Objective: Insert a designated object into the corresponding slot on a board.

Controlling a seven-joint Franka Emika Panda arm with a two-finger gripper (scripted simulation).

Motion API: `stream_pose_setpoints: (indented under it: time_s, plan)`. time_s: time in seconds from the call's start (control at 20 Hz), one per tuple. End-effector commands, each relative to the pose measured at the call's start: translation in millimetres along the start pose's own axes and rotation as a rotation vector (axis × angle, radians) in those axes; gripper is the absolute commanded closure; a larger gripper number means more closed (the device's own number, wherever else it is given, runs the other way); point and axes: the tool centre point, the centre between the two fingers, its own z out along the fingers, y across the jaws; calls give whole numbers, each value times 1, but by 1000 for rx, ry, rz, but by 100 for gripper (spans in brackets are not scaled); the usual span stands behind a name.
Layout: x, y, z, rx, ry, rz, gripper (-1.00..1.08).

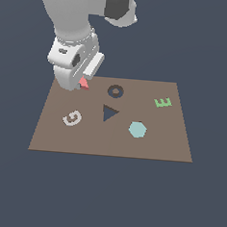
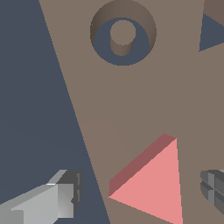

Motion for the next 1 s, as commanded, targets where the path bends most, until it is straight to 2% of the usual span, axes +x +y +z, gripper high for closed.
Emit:
stream_pose_setpoints:
  time_s: [0.0,0.6,0.95]
  plan:
    - [-4,1,3,-1,1,-32,-92]
    - [-9,3,7,-1,1,-73,-92]
    - [-9,3,24,-1,1,-76,-92]
